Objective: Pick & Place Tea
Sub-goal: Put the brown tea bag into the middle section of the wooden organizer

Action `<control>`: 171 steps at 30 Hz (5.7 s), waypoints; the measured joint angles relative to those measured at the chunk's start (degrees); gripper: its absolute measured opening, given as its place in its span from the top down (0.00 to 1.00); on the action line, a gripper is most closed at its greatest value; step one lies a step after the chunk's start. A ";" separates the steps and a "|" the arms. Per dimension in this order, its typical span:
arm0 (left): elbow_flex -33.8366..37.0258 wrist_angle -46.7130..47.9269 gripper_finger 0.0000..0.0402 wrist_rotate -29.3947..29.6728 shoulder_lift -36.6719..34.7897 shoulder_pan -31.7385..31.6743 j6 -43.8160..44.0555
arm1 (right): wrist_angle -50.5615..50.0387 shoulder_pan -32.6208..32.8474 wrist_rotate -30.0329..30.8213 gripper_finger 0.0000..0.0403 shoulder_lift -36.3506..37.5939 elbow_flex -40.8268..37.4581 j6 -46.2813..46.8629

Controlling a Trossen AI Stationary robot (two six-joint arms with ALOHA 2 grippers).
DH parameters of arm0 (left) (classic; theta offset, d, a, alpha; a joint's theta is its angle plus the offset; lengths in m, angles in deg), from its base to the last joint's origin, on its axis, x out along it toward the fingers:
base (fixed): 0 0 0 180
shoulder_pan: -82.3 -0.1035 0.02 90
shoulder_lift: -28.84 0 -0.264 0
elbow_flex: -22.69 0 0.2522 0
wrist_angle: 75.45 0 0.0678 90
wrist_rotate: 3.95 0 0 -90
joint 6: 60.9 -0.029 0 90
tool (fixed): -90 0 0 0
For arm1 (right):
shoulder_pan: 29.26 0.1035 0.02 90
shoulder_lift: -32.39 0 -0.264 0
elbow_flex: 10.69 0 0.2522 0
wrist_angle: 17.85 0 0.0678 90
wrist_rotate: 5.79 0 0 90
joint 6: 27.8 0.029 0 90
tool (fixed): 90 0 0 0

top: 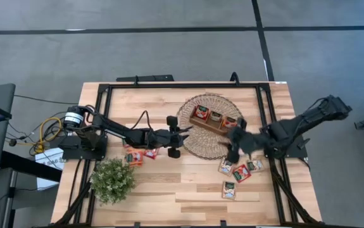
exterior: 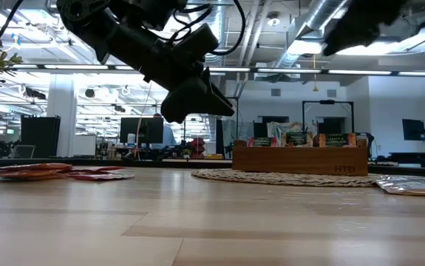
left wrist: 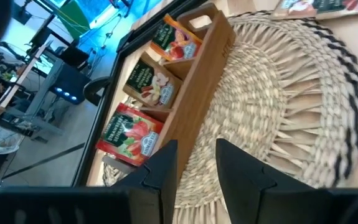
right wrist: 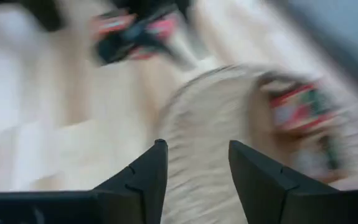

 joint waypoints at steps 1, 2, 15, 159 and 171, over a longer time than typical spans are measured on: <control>0.00 0.04 0.75 -0.04 0.00 0.24 0.02 | -0.04 2.11 -1.49 0.61 0.00 -0.51 3.15; 0.00 0.04 0.75 -0.36 0.00 0.40 0.01 | -0.08 4.38 -3.17 0.62 -0.02 -1.07 6.51; 0.00 0.42 0.84 -22.73 0.00 2.36 0.00 | 1.54 11.23 -16.32 0.48 0.07 -19.33 50.62; -9.51 26.10 0.81 -24.76 10.07 7.53 25.52 | 31.96 -4.98 -14.48 0.46 -48.38 7.12 -4.06; -9.53 28.94 0.81 -14.53 7.93 7.44 24.15 | 31.17 -4.35 -12.49 0.98 -48.65 7.11 -3.93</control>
